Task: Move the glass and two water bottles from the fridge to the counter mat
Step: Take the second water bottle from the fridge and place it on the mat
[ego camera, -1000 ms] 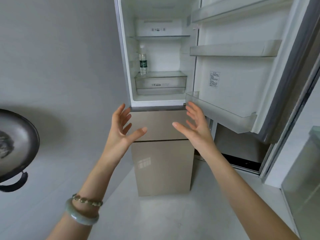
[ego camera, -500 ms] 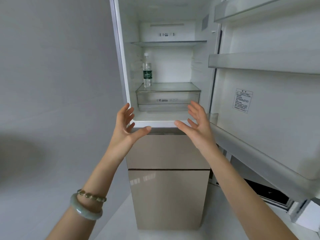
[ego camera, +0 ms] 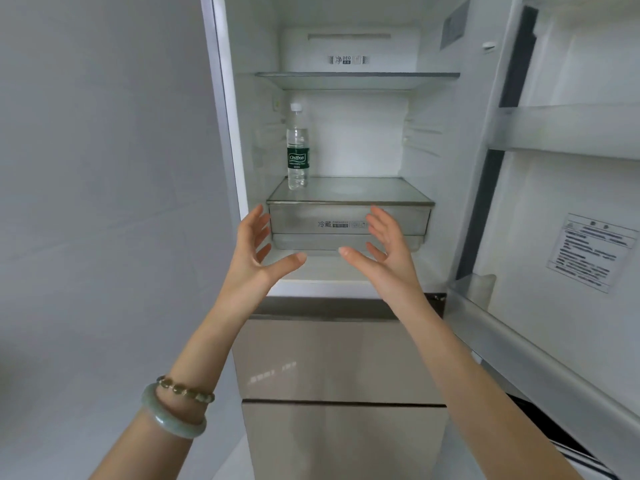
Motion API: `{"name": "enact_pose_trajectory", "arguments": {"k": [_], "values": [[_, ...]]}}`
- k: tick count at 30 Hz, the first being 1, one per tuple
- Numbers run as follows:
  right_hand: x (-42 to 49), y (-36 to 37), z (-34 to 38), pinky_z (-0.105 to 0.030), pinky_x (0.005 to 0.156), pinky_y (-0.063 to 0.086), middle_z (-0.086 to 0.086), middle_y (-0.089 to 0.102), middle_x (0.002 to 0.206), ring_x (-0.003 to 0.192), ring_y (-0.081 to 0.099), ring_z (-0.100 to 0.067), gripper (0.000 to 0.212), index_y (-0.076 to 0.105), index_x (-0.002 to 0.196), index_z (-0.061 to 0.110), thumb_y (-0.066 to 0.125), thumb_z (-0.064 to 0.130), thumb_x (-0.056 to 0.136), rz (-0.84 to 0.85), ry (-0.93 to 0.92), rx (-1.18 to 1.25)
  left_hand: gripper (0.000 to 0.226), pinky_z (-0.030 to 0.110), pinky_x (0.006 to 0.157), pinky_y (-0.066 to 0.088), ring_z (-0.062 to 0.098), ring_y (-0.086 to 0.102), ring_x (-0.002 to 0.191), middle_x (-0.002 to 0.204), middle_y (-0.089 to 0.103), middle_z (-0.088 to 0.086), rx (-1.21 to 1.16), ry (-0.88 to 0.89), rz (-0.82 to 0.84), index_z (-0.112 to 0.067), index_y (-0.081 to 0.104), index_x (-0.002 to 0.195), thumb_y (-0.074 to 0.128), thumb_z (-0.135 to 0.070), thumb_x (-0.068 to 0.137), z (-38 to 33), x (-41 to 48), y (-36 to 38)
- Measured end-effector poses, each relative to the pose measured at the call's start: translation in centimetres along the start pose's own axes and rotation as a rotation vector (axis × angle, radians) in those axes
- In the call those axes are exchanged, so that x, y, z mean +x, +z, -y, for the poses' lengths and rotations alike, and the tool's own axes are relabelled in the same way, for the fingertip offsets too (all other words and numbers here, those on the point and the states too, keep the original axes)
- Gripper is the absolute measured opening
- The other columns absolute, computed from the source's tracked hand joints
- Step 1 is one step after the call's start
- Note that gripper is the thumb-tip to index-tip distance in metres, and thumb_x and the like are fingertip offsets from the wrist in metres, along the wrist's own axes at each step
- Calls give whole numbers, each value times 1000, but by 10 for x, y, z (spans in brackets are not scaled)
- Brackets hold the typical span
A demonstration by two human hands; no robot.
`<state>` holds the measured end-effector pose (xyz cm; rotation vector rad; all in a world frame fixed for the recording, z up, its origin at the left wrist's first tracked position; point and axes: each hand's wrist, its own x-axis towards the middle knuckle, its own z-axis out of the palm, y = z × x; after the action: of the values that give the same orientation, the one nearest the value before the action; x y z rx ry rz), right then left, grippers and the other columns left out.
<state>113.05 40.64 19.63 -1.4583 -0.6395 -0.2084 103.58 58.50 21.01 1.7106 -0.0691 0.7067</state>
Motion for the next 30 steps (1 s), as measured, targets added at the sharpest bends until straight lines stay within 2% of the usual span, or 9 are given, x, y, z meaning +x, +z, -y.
{"name": "enact_pose_trajectory", "arguments": {"k": [8,18,21,25,28,30], "values": [[122,23,-45,-34,114,35,7,44,145,135,39,-4,77,39,139,35,81,17,77,-65,-39,-31,89,38,117,29,12,34,140,150,35,-5,-11,48,25,-25,24,149,76,-9,79,50,139,-7],[228,51,-84,-34,113,36,6,45,144,135,40,-5,78,39,142,30,80,17,77,-95,-24,-33,95,28,116,28,5,34,137,145,34,-11,6,72,83,-25,20,150,80,-13,77,94,248,3],[258,58,-95,-34,113,36,4,44,146,135,40,-7,77,39,143,29,80,18,78,-63,-18,-31,97,25,114,28,1,35,132,143,34,-13,35,45,46,-24,18,150,80,-16,77,106,273,5],[301,69,-110,-37,113,36,0,45,145,133,41,-10,77,39,143,27,79,17,78,-2,8,-22,105,23,108,25,4,29,135,152,28,-5,106,-35,-4,-22,13,152,82,-21,74,121,302,12],[335,76,-119,-38,113,35,-5,44,145,134,41,-13,78,38,143,25,80,18,78,33,36,-38,107,19,100,25,-1,28,125,141,29,-13,144,-78,0,-18,11,153,82,-22,73,127,324,22],[358,80,-124,-32,111,35,-7,43,146,136,40,-15,79,38,143,25,81,21,77,58,70,-54,105,20,97,25,-1,27,123,133,29,-16,162,-118,-7,-19,12,152,82,-22,73,130,338,28]]}}
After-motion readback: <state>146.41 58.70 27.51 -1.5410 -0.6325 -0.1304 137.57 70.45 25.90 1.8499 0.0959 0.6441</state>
